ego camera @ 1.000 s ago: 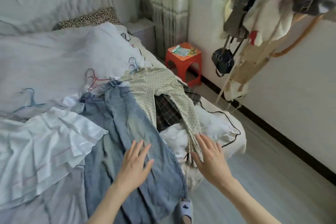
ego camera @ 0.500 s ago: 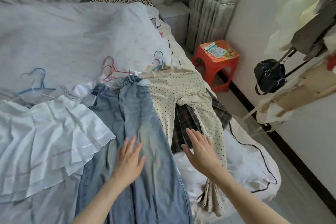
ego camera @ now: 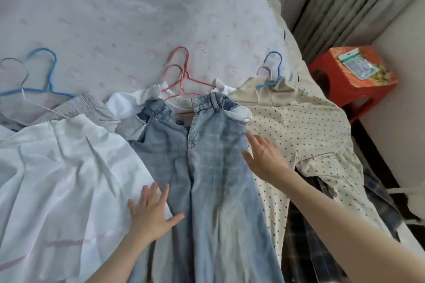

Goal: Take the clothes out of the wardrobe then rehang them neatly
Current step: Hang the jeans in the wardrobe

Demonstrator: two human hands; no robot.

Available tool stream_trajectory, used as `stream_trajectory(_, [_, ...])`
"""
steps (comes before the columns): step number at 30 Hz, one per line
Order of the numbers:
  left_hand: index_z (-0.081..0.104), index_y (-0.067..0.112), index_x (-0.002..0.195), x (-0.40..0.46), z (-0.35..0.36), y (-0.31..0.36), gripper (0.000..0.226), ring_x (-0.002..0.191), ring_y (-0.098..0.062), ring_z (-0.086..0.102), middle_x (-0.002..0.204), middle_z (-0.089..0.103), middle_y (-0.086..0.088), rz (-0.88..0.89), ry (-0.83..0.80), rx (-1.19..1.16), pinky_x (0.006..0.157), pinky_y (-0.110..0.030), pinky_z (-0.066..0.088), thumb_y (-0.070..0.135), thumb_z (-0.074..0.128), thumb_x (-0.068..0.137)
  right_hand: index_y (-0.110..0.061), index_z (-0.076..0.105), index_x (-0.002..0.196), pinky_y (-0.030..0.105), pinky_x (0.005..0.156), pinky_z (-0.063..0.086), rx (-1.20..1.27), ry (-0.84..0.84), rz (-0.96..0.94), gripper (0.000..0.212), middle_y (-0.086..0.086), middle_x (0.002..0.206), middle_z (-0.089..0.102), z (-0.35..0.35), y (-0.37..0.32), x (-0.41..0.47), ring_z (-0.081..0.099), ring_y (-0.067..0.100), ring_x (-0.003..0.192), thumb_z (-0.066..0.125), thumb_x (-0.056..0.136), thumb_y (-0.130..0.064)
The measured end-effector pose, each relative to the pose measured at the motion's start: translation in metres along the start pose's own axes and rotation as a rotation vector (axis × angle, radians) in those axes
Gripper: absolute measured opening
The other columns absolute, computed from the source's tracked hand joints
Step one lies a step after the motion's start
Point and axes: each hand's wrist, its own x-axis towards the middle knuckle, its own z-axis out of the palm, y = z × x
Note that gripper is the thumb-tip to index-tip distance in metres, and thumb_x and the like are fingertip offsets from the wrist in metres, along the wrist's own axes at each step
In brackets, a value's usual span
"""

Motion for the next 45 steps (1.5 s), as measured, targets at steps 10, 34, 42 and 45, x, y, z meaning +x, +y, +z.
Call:
stream_trajectory(10, [-0.013, 0.035, 0.146, 0.038, 0.039, -0.009, 0.105, 0.14, -0.021, -0.023, 0.14, -0.039, 0.004, -0.007, -0.112, -0.048, 0.107, -0.06, -0.006, 0.084, 0.012, 0.057, -0.006, 0.006, 0.147, 0.045, 0.113, 0.017, -0.052, 0.05, 0.057, 0.069, 0.018, 0.146, 0.03, 0.004, -0.04, 0.154, 0.027, 0.032, 0.135, 0.037, 0.097, -0.041])
stream_trajectory(34, [0.027, 0.022, 0.142, -0.046, -0.104, -0.004, 0.071, 0.136, -0.035, 0.028, 0.15, 0.029, -0.013, 0.307, 0.794, -0.468, 0.105, -0.052, 0.03, 0.04, 0.056, 0.08, -0.007, 0.051, 0.092, 0.036, 0.072, 0.027, 0.262, 0.507, 0.017, 0.018, 0.005, 0.082, 0.055, -0.058, -0.037, -0.059, 0.052, 0.029, 0.078, 0.055, 0.091, -0.024])
stream_trajectory(42, [0.06, 0.018, 0.118, -0.116, -0.173, 0.08, 0.053, 0.097, -0.029, 0.058, 0.1, 0.059, -0.004, 0.609, 0.88, -0.252, 0.097, -0.052, 0.033, 0.052, 0.038, 0.084, -0.007, 0.056, 0.091, 0.033, 0.07, 0.032, 0.388, 0.717, 0.227, 0.014, 0.001, 0.083, 0.057, -0.114, 0.01, -0.219, 0.045, 0.02, 0.075, 0.062, 0.087, -0.02])
stream_trajectory(45, [0.062, 0.02, 0.111, -0.159, -0.177, 0.121, 0.052, 0.093, -0.027, 0.059, 0.096, 0.062, 0.0, 0.715, 0.84, -0.27, 0.089, -0.046, 0.039, 0.055, 0.037, 0.083, -0.008, 0.057, 0.09, 0.031, 0.07, 0.029, 0.356, 0.817, 0.351, 0.013, -0.005, 0.081, 0.053, -0.131, 0.038, -0.287, 0.049, 0.025, 0.077, 0.066, 0.084, -0.015])
